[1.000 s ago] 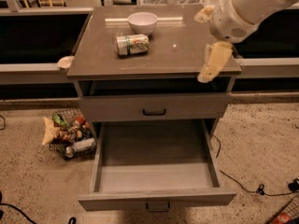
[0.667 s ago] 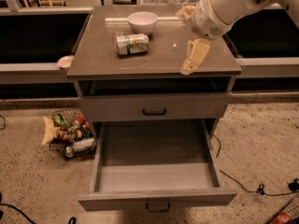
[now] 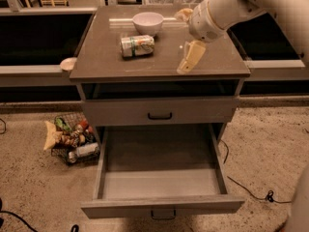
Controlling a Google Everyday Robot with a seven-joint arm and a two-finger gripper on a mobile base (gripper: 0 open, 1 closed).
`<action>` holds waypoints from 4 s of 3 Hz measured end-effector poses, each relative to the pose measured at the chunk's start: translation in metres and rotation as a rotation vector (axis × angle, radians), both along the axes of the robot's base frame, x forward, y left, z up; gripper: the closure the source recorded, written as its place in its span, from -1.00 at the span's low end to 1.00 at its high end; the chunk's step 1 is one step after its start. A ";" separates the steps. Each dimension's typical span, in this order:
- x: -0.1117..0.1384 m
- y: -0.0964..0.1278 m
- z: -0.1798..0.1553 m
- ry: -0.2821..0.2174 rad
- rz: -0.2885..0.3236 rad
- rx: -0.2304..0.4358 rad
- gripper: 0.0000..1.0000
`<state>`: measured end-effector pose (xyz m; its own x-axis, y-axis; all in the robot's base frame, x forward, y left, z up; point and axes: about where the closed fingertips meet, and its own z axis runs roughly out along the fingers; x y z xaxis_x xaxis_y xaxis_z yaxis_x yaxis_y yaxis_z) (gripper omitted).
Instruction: Place 7up can into middle drawer
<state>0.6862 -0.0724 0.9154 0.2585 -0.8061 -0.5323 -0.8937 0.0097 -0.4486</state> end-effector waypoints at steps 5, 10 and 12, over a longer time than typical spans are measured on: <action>0.098 0.053 -0.023 -0.013 -0.123 0.417 -1.00; 0.126 0.129 -0.063 0.202 -0.250 0.265 -0.67; 0.132 0.125 -0.070 0.219 -0.353 0.315 0.42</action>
Offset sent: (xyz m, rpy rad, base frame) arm 0.1000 0.0383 -0.0169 0.4427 -0.0598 -0.1240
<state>0.8178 0.0524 0.8456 -0.1447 -0.6163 -0.7741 -0.8841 0.4318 -0.1785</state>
